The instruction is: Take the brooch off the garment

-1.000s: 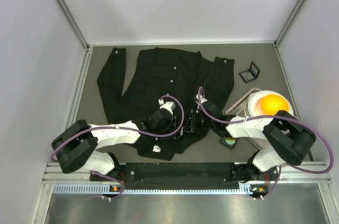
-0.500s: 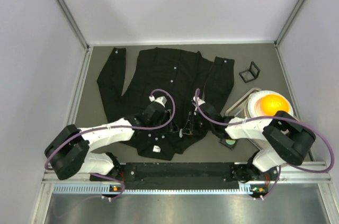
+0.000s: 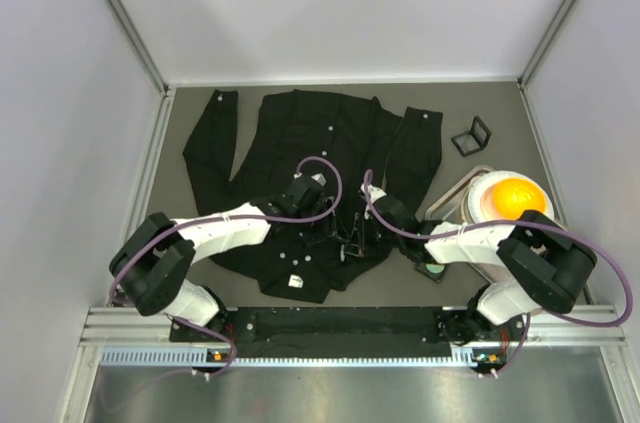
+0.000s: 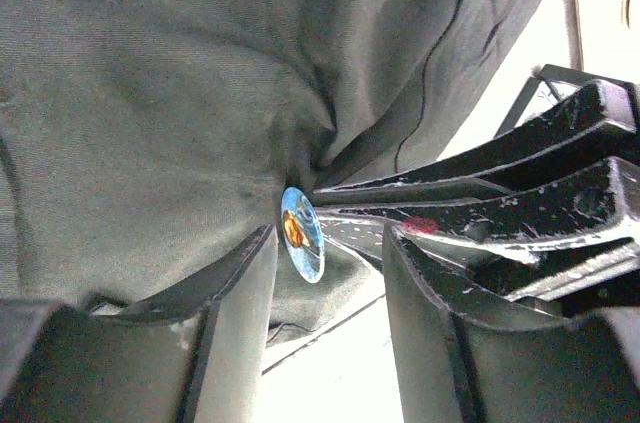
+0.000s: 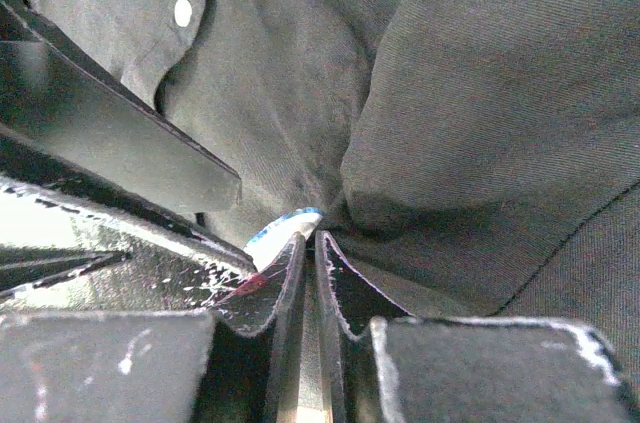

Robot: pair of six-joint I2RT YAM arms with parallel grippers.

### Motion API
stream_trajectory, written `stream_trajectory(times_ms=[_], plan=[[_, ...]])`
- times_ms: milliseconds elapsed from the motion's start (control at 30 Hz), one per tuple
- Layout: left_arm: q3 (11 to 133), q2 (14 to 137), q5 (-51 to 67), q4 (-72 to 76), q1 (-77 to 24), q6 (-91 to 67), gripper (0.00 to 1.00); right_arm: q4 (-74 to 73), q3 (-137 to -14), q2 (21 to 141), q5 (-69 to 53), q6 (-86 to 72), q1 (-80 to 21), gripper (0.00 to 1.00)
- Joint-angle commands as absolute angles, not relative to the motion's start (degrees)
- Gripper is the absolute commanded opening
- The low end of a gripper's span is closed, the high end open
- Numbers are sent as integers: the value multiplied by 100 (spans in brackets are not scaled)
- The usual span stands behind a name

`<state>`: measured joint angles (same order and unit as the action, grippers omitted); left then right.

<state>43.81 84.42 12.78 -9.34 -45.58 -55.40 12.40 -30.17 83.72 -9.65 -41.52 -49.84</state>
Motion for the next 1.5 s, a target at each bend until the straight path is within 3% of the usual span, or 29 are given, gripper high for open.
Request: stream_trajectory(times_ms=[0,567,800,1033,1467], plan=[[4658,8578,1389,-1080,-4579,-5362,49,1239,-3243,8306,-1020,-3981,-5115,8],[4667,8517,264,-1274,-5106,-5036,14,1196,-3164,8183,-950,-4139,-5159,8],[4570,8350,-500,-1204,-5615,-5124,0,704,-3164,7796,-133,-4745,-5159,11],[4710,8455,-1361,-1520,-6081,-5369,0,571,-3138,7734,105,-5062,-5063,16],[4948,8771,-3585,-1801,-6961,-5915,0,835,-3111,8060,-193,-5230,-5054,16]])
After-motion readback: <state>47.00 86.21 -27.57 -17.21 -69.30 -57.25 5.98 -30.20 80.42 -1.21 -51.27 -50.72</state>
